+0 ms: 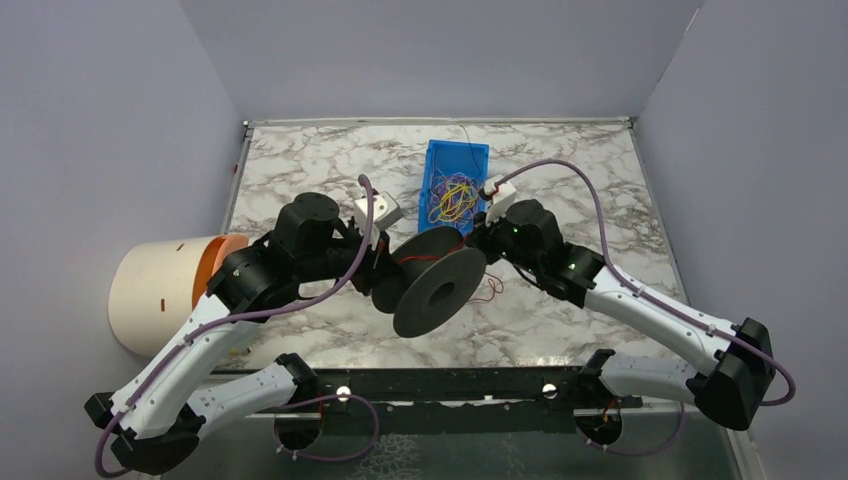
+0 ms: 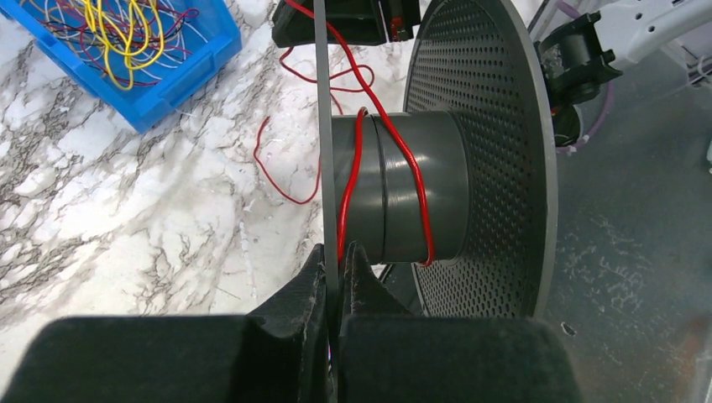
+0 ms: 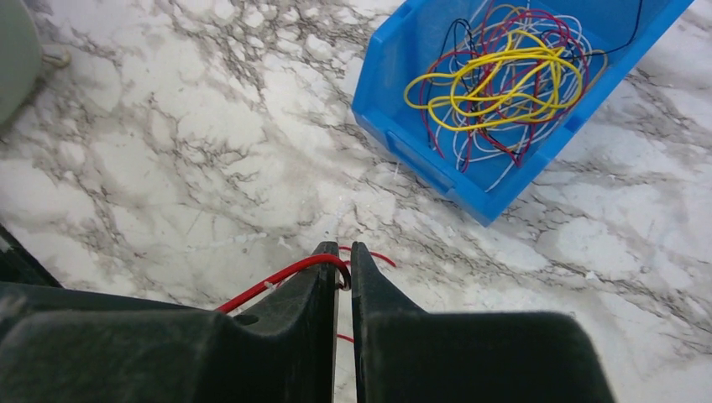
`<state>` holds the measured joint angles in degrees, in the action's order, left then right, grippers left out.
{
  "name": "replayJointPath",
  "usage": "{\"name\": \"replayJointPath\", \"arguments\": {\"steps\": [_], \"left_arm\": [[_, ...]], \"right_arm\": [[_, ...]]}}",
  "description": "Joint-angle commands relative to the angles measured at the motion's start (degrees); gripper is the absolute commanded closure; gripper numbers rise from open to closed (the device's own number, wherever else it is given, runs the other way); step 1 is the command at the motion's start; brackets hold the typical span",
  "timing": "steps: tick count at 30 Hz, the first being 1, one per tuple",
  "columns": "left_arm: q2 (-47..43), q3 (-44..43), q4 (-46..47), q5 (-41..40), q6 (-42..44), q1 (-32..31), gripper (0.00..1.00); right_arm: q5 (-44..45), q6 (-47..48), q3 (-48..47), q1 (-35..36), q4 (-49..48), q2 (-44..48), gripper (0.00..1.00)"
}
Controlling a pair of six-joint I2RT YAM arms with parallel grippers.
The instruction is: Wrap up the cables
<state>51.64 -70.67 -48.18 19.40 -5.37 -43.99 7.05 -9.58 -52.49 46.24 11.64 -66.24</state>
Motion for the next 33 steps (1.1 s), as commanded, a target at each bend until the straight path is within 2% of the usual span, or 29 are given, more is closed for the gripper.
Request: {"name": "replayJointPath", "arguments": {"steps": [1, 8, 20, 33], "left_arm": [[-2.74, -4.64, 2.90, 9.62, -1.26, -0.46, 1.00], [-3.35, -8.38, 3.41, 7.21, -2.29, -0.44, 1.00], [-3.92, -12.46, 4.56, 1.43, -4.22, -0.48, 1.00], [-4.51, -15.56, 5.64, -0.52, -5.62, -0.49, 1.00]], "right_arm": [[-1.66, -4.47, 4.20, -1.91, -6.33, 2.13, 0.85], [-6.16, -8.17, 8.73, -2.20, -10.12, 3.52, 0.80], [-5.03, -8.61, 12.18, -2.21, -10.55, 7.31, 0.64], [4.69, -8.85, 11.27, -2.21, -4.86, 13.15, 0.51]]}}
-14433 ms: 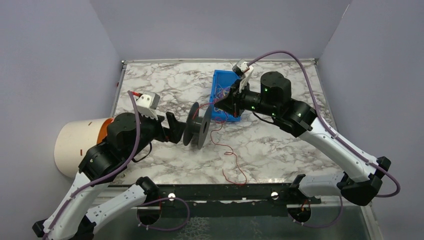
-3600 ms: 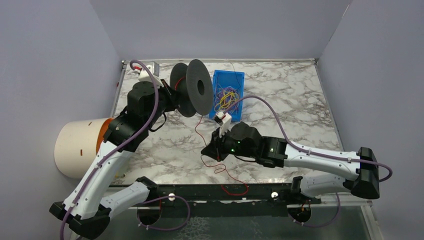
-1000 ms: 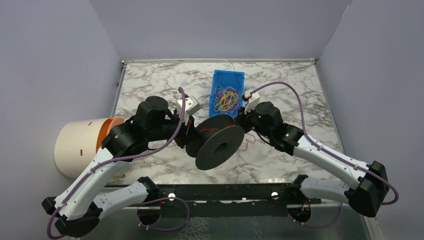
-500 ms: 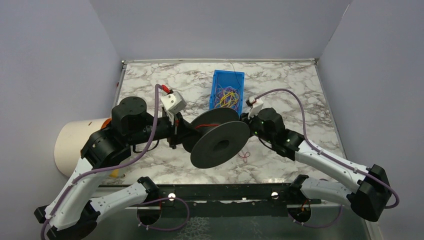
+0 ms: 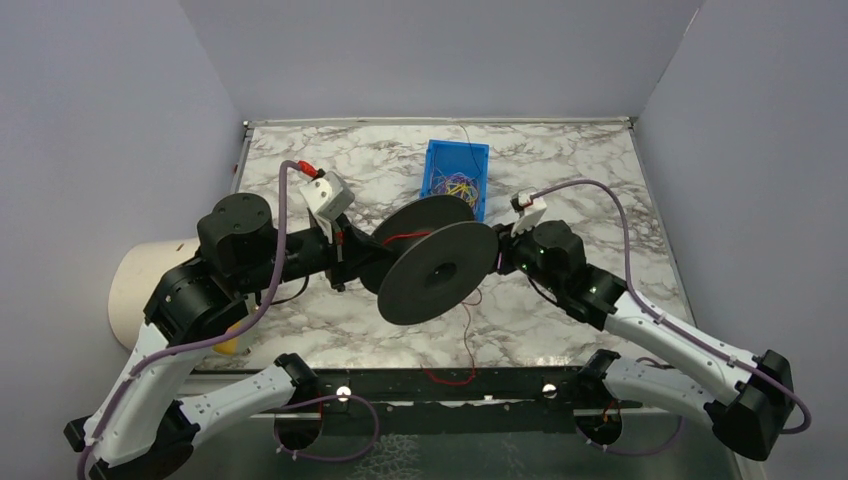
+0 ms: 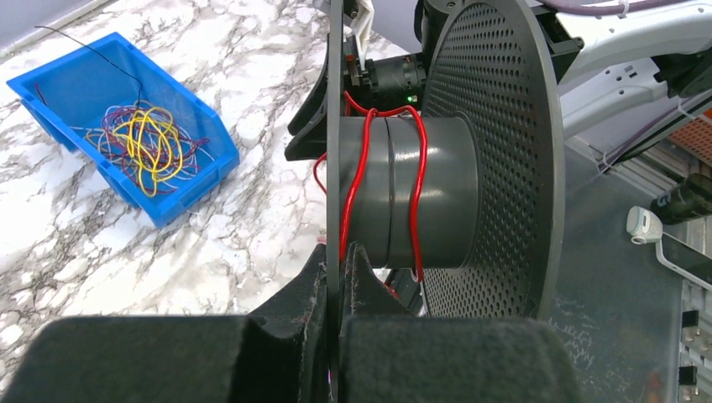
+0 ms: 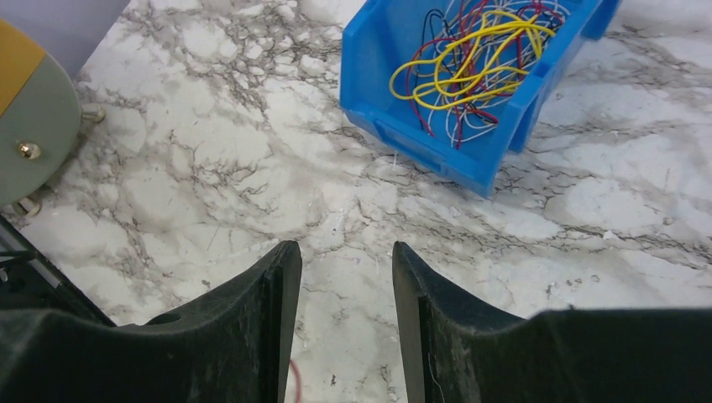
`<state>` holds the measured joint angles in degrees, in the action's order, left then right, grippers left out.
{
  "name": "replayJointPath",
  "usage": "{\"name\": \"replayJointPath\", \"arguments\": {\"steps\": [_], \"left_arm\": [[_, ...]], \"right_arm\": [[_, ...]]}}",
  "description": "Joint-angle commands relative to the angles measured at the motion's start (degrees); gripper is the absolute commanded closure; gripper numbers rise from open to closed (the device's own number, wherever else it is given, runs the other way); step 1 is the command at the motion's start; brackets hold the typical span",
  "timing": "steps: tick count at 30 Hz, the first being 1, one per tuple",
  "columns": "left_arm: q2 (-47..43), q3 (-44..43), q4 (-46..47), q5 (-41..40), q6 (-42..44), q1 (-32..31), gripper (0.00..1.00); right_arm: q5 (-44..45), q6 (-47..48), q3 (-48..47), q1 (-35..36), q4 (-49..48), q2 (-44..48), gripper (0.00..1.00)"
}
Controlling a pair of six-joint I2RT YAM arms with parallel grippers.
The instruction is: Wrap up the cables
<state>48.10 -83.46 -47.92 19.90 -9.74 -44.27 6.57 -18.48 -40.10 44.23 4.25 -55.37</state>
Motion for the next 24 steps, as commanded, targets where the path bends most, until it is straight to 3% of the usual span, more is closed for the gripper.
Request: {"name": "replayJointPath", "arguments": {"steps": [1, 5, 9, 16, 24], "left_arm": [[-0.91, -2.95, 5.34, -1.30, -1.25, -0.19, 1.00], [-0.44, -4.32, 5.68, -2.19, -1.34, -0.20, 1.00], [-0.20, -4.74, 6.74, -4.07, -1.58, -0.20, 1.00], [0.24, -4.05, 9.19, -7.78, -2.68, -0.18, 1.00], [1.20, -3.65, 12.32, -6.32, -3.44, -0.20, 1.00]], "right_arm": [[5.57, 0.19, -1.72, -0.19, 3.13, 2.74, 0.50], [5.99, 0.27, -3.94, -0.21, 5.96, 4.05, 0.46], [6.36, -0.36, -5.11, -0.24, 8.38, 6.14, 0.36], [5.51, -1.62, -7.76, -0.19, 15.33, 11.33, 0.35], [-7.03, -0.02, -5.73, -0.19, 15.41, 16.57, 0.35]]}}
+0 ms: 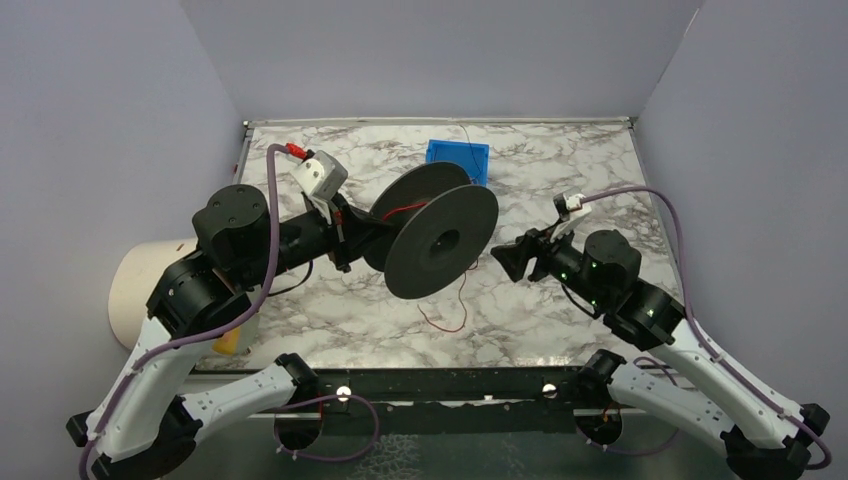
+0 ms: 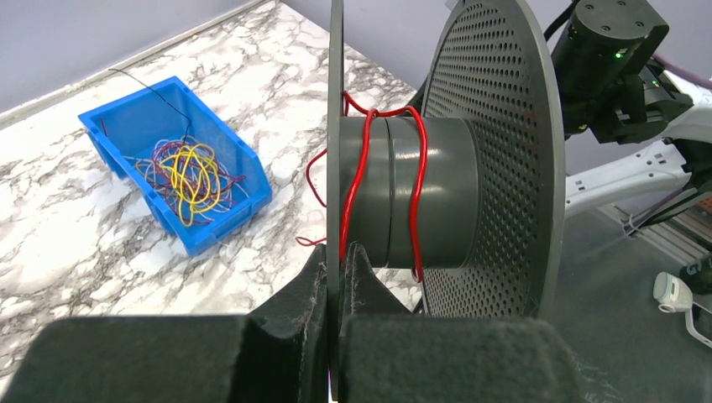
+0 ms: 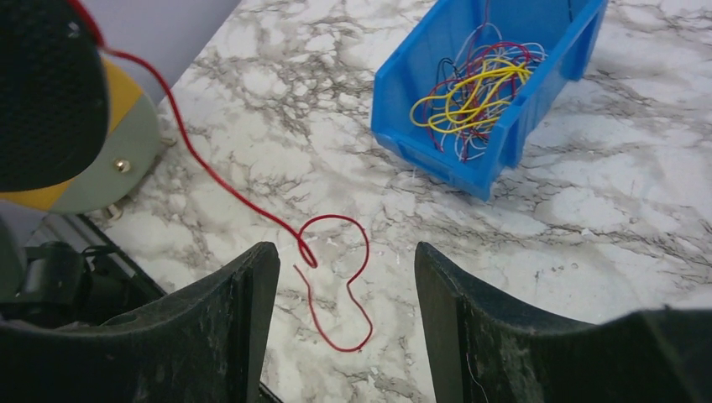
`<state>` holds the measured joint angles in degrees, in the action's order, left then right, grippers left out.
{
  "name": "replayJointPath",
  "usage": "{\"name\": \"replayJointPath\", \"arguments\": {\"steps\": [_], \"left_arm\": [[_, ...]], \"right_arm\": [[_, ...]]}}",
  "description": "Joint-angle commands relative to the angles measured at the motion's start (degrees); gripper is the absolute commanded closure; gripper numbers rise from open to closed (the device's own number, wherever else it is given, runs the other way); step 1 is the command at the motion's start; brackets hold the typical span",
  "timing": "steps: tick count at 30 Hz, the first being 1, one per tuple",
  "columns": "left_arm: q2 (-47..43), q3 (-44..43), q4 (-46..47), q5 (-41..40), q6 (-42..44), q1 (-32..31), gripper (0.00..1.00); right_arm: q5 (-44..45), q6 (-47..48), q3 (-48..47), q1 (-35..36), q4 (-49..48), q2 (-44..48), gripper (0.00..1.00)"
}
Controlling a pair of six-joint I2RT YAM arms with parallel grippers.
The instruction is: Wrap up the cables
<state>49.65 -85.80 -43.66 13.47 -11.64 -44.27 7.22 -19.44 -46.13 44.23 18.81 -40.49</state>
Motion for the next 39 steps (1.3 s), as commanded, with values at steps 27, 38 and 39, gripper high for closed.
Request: {"name": "replayJointPath", "arguments": {"steps": [27, 38, 39], "left_arm": [[-2.50, -0.53, 12.73, -1.64, -5.47, -0.20, 1.00], [-2.25, -0.86, 12.82, -1.72, -5.50, -0.20, 1.00], [-2.16, -0.86, 12.88, -1.70, -5.50, -0.19, 1.00]], "right_arm": [[-10.24, 1.41, 20.47, -0.19, -36.14, -8.82, 0.39], [-1.72, -1.26, 21.28, -0.19, -41.70, -18.10, 0.44], [-1.89, -1.39, 21.18, -0.19, -42.20, -18.76, 0.45]]}}
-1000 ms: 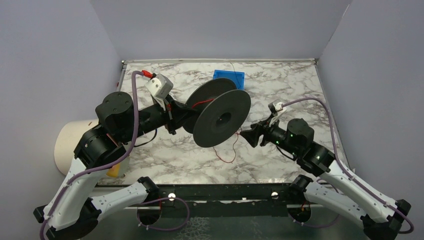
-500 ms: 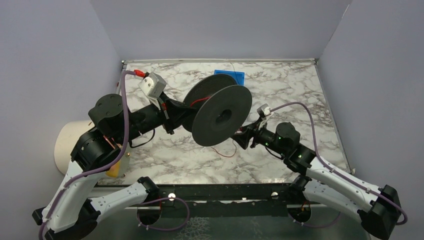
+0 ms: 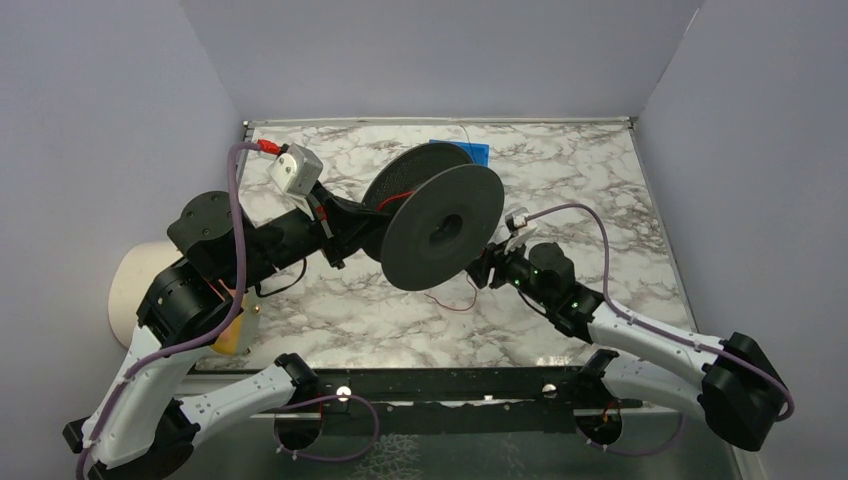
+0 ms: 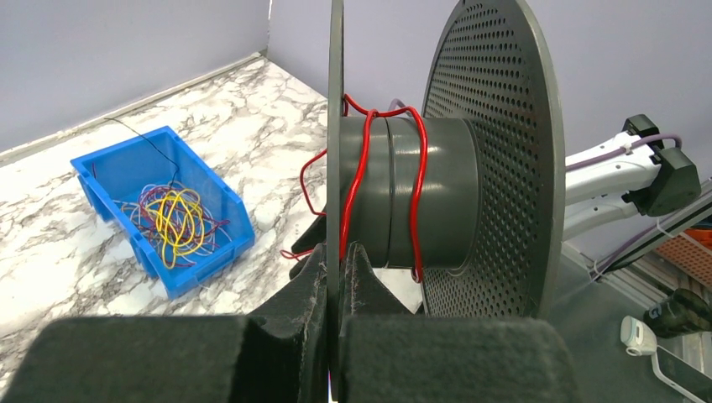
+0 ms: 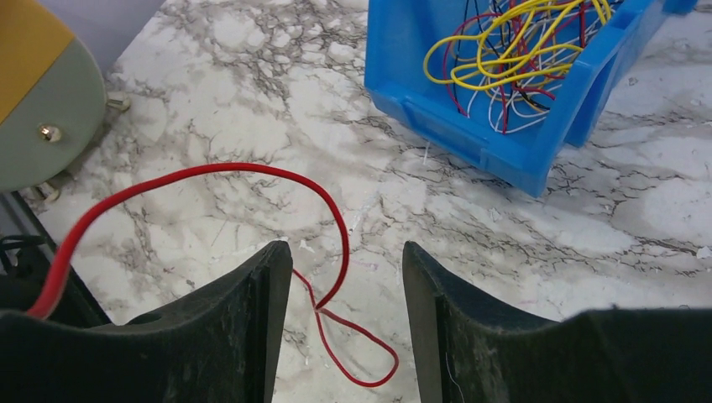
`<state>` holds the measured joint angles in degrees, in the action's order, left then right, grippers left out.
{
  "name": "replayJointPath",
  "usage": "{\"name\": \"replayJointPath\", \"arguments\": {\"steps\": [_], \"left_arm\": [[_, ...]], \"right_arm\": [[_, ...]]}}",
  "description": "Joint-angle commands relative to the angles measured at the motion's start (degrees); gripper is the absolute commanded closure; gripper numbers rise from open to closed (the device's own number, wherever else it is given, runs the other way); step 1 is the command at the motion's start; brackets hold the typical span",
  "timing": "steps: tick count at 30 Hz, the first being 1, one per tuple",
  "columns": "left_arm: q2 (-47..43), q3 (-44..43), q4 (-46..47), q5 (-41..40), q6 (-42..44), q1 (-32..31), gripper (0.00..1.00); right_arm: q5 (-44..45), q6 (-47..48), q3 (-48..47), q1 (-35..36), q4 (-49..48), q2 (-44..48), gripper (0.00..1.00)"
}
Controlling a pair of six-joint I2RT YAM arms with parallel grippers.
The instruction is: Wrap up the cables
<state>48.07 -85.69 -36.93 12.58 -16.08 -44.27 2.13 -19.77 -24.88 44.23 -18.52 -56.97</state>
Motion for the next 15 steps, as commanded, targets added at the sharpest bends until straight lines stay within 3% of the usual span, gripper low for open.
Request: {"name": "replayJointPath", "arguments": {"steps": [1, 11, 15], "left_arm": [[-0.61, -0.97, 6.18, -0.85, -1.05, -0.20, 1.00], [-0.53, 0.25, 6.26, -3.01, -1.54, -0.20, 1.00], [-0.26, 0.58, 6.31, -4.66, -2.27, -0.22, 1.00]], "right_arm": [[3.13, -1.20, -0.12, -0.19, -5.37, -2.84, 0.47], [-2.22, -0.31, -0.89, -0.20, -7.58, -7.19, 0.78], [-4.75, 0.04, -0.91, -0.19, -7.49, -7.94, 0.99]]}}
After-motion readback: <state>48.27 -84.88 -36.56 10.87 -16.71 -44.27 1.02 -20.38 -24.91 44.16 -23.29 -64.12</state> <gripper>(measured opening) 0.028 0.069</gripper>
